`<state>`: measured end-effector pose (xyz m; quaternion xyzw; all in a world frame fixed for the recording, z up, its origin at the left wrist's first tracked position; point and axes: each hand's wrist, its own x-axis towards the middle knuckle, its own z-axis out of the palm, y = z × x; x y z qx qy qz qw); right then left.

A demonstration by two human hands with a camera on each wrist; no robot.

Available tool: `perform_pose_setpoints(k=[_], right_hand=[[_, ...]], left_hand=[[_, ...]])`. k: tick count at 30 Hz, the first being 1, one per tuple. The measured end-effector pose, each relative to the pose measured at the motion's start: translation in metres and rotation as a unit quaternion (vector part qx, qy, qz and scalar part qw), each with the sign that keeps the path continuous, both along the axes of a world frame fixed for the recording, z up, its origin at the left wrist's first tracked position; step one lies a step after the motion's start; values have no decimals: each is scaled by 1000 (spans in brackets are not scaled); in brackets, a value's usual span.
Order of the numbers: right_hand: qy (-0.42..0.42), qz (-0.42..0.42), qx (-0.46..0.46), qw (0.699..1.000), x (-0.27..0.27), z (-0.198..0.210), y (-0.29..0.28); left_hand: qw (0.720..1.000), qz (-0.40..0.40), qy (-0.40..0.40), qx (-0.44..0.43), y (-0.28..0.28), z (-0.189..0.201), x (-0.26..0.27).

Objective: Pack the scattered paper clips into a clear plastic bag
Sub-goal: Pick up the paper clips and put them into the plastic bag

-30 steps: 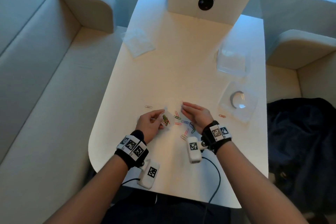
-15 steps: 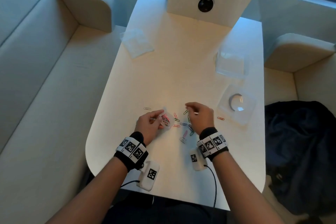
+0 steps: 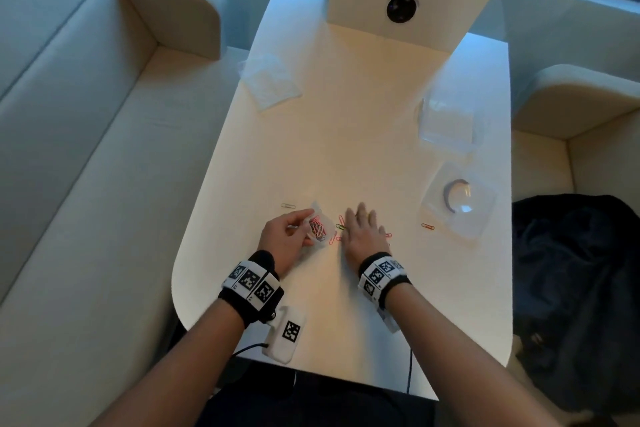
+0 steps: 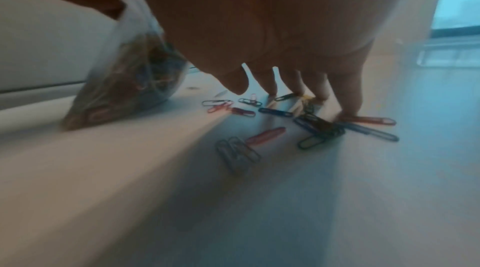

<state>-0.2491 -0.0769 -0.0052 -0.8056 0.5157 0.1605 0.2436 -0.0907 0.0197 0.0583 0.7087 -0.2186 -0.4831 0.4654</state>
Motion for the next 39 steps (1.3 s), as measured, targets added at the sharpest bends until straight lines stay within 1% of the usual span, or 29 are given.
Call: perform_pose_setpoints(k=[4,6,8,11,14,18,25,27,28,29,30,31,32,33,34,35,36,37,38,39], right_hand=[[39,107,-6,993,-25,1,18],[67,125,-10,990,-33,0,31],[71,127,-21,989,-33,-2,42],[83,178,-74,978,-30,2,54],[70,165,-97,979,-28,9,59],[42,139,-106,984,-21,11,55],[45,162,-112,979,-14,22,24],[41,146,-103,983,-10,26,8],[30,119,-94,988,-9,27,-1],[6,66,-80,995,-8,28,-11],[-31,-10,-63,997,-9,29,-20],[-78,-102,-48,991,-11,32,-27],[-125,-192,-32,973,-14,35,-34],[-173,-278,-12,945,-18,38,-38],[-222,-354,26,908,-23,44,-39],[-275,-416,79,863,-25,50,-38],[-330,-460,141,812,-25,59,-35],[-387,-483,201,759,-23,67,-31],[-440,-490,255,708,-18,75,-27],[-478,-484,301,668,-12,80,-22]], left_hand=[[1000,-2,4,-3,0,1,-1],[1000,-6,4,-4,1,2,-2],[1000,-10,4,-6,3,5,-3],[1000,-14,1,-4,6,7,-2],[1000,-19,1,-1,10,7,-1],[1000,-25,3,4,15,6,0],[1000,-14,13,7,19,3,0],[1000,-16,8,8,19,3,0],[1000,-17,6,10,19,3,1],[1000,-20,4,13,18,4,1],[1000,-23,3,16,18,4,1],[999,-27,2,18,17,4,1],[999,-30,2,20,16,3,2],[999,-34,2,23,15,3,2],[999,-36,2,26,15,3,2],[999,-39,1,28,14,3,3],[999,-41,-1,29,13,3,3],[999,-42,-4,29,12,3,2],[999,-42,-6,29,11,3,2],[999,-40,-6,29,11,3,2]])
